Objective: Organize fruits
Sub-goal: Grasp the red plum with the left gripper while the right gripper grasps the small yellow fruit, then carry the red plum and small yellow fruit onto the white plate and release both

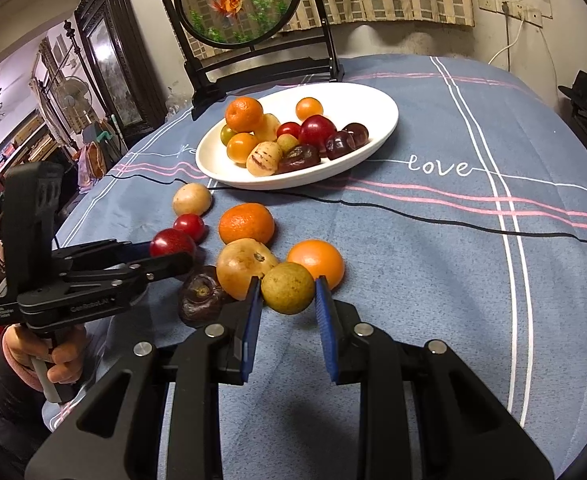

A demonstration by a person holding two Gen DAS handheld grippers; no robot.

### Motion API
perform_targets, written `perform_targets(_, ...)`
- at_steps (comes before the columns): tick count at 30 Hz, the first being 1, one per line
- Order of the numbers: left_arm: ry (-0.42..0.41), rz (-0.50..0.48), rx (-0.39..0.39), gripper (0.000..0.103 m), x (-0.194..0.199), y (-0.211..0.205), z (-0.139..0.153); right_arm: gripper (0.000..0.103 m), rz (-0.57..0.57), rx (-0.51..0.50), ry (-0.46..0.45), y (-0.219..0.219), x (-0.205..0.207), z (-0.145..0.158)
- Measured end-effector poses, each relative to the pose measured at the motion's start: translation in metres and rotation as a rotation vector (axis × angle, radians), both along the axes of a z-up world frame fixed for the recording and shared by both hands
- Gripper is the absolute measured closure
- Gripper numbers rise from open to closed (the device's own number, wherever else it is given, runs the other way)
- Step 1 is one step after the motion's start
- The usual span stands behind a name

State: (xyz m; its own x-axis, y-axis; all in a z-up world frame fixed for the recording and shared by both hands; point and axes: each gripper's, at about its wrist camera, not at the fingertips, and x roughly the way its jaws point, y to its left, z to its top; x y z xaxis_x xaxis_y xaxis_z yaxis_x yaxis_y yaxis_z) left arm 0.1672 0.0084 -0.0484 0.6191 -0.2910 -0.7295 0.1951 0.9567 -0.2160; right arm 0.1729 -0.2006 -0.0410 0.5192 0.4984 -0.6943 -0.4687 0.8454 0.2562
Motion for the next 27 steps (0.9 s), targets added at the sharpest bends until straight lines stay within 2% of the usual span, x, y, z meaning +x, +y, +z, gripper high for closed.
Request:
perform_targets(6,-0.013,-0.021,-0.014,0.063,0.0,0.001,0.013,0.076,0.0,-0.009,-0.011,0.005,0.003,0.005)
perform_targets(9,-0.037,-0.04,0.0,0.063,0.013,0.003,0.032,0.076,0.02,-0.024,-0.058,0.015,0.008,0.021)
perform_targets(11,-0.066,-0.04,0.0,0.063,0.028,0.006,0.049,0.076,0.016,-0.007,-0.093,0.019,0.019,0.033)
perform_targets(13,-0.089,-0.025,-0.021,0.063,0.046,0.013,0.064,0.076,-0.01,0.051,-0.104,0.017,0.037,0.042)
perform_targets(18,-0.115,0.011,-0.02,0.063,0.098,0.016,0.081,0.076,-0.062,0.118,-0.126,0.023,0.088,0.051)
perform_targets(24,-0.12,-0.009,0.032,0.063,0.158,-0.004,0.082,0.076,-0.081,0.084,-0.103,0.047,0.137,0.037)
perform_targets(27,-0.087,-0.004,0.047,0.063,0.189,-0.009,0.072,0.076,-0.078,0.051,-0.111,0.054,0.149,0.029)
